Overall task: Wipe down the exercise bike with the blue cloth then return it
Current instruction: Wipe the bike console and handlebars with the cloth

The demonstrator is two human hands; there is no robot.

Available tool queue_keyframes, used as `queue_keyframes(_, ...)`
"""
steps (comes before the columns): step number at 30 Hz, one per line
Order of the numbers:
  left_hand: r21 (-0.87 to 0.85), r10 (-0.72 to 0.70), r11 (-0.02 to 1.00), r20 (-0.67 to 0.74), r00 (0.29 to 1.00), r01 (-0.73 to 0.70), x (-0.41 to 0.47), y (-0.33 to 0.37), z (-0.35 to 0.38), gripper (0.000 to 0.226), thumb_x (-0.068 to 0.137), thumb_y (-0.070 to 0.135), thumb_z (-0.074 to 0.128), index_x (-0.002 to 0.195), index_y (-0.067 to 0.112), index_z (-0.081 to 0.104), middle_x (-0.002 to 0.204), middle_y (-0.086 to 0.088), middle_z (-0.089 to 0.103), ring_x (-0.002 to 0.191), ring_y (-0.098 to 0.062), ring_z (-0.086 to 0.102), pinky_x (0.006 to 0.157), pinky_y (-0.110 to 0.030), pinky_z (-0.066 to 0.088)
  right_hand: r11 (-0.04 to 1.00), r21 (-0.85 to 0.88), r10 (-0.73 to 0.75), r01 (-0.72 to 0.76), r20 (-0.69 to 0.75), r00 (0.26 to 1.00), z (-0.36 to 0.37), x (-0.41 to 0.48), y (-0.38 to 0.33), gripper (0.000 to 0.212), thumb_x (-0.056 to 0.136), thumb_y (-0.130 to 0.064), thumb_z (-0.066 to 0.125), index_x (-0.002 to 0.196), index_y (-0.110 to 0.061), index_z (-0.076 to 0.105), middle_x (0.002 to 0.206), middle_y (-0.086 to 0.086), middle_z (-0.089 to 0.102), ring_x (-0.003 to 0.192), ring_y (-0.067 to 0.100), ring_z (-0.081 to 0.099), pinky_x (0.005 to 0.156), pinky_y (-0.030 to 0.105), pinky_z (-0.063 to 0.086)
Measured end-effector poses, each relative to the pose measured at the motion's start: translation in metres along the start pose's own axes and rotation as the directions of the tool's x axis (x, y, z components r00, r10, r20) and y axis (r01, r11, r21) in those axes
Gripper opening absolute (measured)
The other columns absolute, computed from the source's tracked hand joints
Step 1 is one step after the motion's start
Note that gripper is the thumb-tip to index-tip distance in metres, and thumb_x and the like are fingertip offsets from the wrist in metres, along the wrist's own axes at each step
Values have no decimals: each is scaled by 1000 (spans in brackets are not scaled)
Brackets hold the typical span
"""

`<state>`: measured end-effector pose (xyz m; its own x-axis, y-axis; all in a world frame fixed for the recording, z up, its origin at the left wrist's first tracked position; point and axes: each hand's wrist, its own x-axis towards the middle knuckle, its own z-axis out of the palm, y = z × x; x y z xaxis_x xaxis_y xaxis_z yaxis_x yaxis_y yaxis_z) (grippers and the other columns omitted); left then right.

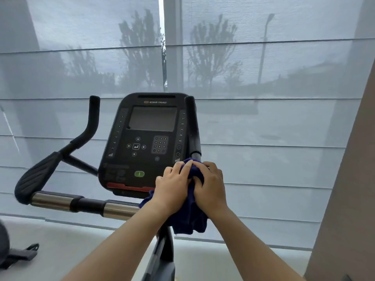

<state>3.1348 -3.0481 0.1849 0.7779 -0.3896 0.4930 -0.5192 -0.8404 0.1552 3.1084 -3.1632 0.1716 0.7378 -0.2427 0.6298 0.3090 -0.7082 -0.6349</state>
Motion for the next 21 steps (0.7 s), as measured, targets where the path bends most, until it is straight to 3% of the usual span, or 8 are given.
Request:
queue_keyframes(4,12,-31,999,-82,996,32,24,10,2,48,97,33,33,142,30,17,142,5,28,117,-22,36,86,-42,41,996,34,-85,84,25,996,-9,30,14,42,89,-7,47,126,-25,55,123,-5,48,112,14,38,89,14,29)
queue_keyframes(9,2,-79,997,-213,974,81,51,29,6,56,94,28,40,144,22,17,146,-3,20,127,-23,27,94,-41,40,982,33,-185,187,-51,981,-18,66,24,43,87,-5,53,127,-18,53,131,-2,47,118,15,38,93,12,26)
queue_keyframes(13,-248,-48,968,-82,995,26,66,27,14,45,94,10,43,138,10,36,144,-7,37,130,-23,36,107,-22,22,987,115,-133,112,203,970,-9,80,41,40,89,-5,49,128,-14,55,133,1,51,121,18,46,96,12,29)
queue_keyframes(15,-244,-33,969,-37,999,23,72,21,15,46,95,8,42,140,9,35,146,-7,36,133,-20,33,107,-15,16,985,152,-115,84,210,971,-7,81,46,38,90,-7,49,127,-16,55,132,0,53,118,16,49,92,9,28)
queue_keyframes(18,-262,-37,964,3,999,37,78,17,15,47,95,9,40,142,9,32,150,-7,32,138,-18,28,113,-19,16,984,155,-115,85,198,973,-8,84,48,36,88,-10,52,123,-18,58,125,0,57,112,16,52,89,11,31)
queue_keyframes(21,-259,-39,965,-21,999,33,79,17,12,45,94,9,43,139,12,39,146,-6,38,134,-19,35,112,-25,22,988,137,-103,76,200,974,-13,88,49,32,86,-12,56,116,-21,62,115,1,61,104,17,55,87,17,36)
